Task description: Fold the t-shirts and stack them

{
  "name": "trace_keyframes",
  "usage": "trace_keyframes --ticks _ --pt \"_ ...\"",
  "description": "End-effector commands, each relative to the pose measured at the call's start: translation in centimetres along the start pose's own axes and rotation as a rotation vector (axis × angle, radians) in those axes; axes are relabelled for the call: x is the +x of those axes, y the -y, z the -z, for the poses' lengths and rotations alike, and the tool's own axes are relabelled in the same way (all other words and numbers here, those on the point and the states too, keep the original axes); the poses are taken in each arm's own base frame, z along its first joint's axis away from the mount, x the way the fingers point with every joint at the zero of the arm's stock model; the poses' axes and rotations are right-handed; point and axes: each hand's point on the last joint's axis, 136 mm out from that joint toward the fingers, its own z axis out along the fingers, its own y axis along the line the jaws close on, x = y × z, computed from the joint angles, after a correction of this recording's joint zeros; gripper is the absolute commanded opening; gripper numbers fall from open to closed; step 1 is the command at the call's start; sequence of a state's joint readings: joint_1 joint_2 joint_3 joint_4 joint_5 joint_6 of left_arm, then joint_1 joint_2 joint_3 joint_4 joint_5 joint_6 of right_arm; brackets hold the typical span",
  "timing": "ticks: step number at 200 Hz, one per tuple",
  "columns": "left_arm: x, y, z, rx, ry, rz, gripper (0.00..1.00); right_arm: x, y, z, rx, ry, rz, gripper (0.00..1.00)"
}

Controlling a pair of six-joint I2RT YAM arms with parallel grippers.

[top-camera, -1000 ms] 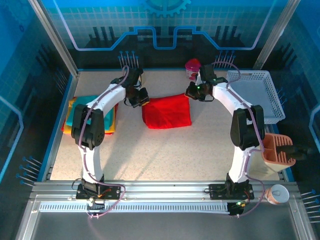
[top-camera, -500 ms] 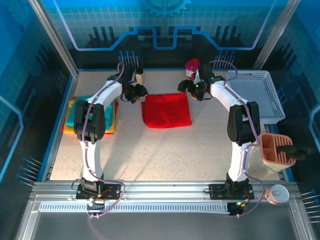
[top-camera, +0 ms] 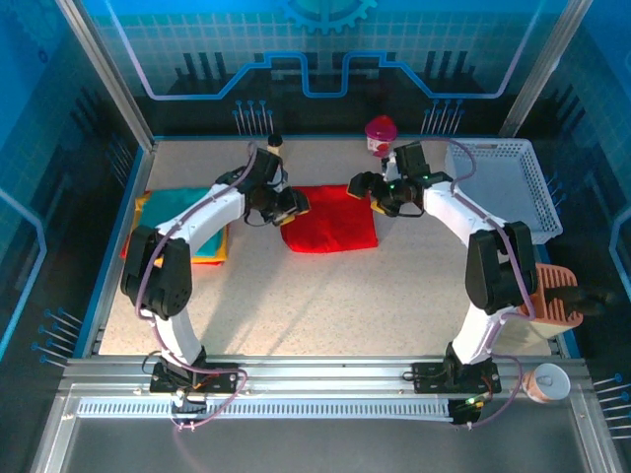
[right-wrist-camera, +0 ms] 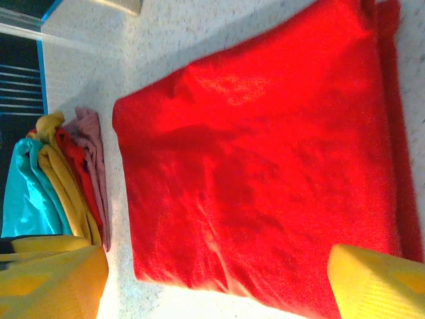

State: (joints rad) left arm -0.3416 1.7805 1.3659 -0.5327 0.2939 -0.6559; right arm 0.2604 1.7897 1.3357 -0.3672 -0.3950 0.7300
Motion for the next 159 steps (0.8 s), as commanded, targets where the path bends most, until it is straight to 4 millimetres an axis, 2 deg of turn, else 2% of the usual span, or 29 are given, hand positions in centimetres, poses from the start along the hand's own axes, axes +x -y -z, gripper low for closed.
trace_keyframes --ticks 1,29,47,70,89,125,159 --pt "0.6 -1.1 0.9 0.006 0.021 0.006 0.47 1.0 -1.5 0.0 -0.073 -0.010 -0.007 0.84" --pt "1.2 -1.9 0.3 0.071 0.023 -0.014 0.48 1.9 -1.3 -1.3 -0.120 -0.040 -0.026 0.84" --pt "1.3 -0.5 0.1 0.150 0.002 -0.005 0.47 2.2 -0.8 -2.2 -0.119 -0.050 -0.029 0.82" --pt "1.4 1.2 -0.1 0.164 -0.007 -0.017 0.47 2.4 0.0 -2.9 -0.112 -0.051 -0.039 0.82" --pt "1.8 1.7 -1.3 0.176 -0.025 -0.002 0.46 2.7 0.5 -3.5 -0.104 -0.060 -0.050 0.82" --pt "2.3 -0.2 -3.9 0.118 -0.048 0.038 0.43 3.2 1.7 -4.7 -0.096 -0.078 -0.074 0.82" --pt "3.1 -3.8 -5.4 0.008 -0.063 0.074 0.41 4.2 3.5 -5.7 -0.059 -0.103 -0.103 0.81"
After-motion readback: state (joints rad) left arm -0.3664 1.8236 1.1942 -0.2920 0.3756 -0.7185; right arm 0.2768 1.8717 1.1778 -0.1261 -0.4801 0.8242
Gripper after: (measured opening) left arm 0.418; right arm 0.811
